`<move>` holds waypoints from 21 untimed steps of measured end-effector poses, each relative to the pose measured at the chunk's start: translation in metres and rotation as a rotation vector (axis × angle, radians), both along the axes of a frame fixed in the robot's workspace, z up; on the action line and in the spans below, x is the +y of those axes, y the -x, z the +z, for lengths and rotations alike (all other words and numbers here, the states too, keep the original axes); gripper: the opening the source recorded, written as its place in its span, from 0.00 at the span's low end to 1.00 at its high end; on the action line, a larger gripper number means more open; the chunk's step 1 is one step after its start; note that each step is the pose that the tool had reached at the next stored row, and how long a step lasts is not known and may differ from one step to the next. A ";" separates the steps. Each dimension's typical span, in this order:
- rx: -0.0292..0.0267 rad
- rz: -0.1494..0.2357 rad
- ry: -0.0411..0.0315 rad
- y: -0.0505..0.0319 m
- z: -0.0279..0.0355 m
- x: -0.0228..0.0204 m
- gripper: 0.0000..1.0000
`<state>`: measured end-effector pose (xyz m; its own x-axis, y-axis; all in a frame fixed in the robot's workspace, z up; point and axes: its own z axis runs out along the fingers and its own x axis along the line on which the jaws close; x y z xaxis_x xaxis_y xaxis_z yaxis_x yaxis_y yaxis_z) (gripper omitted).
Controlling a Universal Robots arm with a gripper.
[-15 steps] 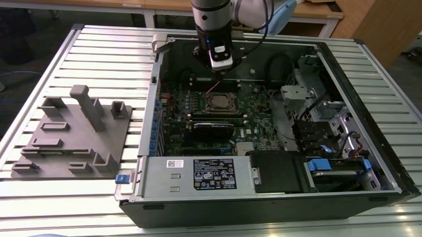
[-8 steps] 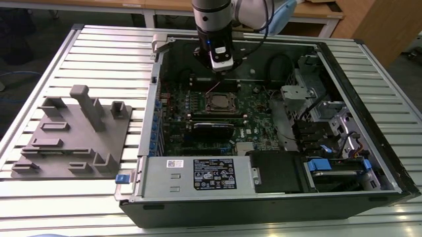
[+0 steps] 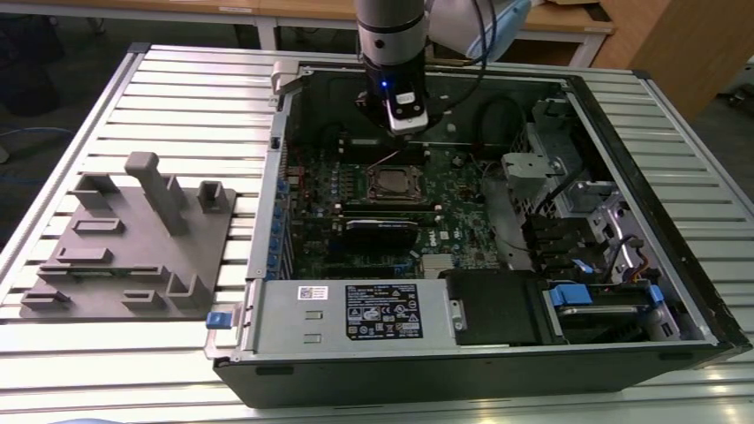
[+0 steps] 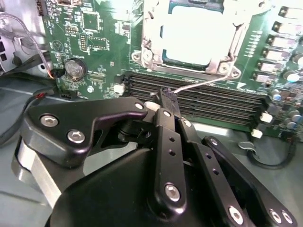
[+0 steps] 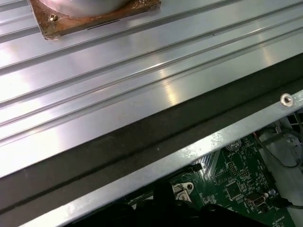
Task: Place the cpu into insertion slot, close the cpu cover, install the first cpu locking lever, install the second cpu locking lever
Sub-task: 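Install the first cpu locking lever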
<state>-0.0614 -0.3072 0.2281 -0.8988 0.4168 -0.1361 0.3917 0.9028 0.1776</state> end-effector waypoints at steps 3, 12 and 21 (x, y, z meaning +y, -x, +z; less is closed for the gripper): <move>-0.0001 -0.004 0.0003 -0.0001 -0.0024 0.0000 0.10; -0.0045 -0.008 0.0005 0.0011 -0.0148 0.0018 0.10; -0.0124 -0.009 0.0006 0.0041 -0.0222 0.0039 0.10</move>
<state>-0.0656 -0.3033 0.2059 -0.8932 0.4248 -0.1475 0.3977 0.8993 0.1819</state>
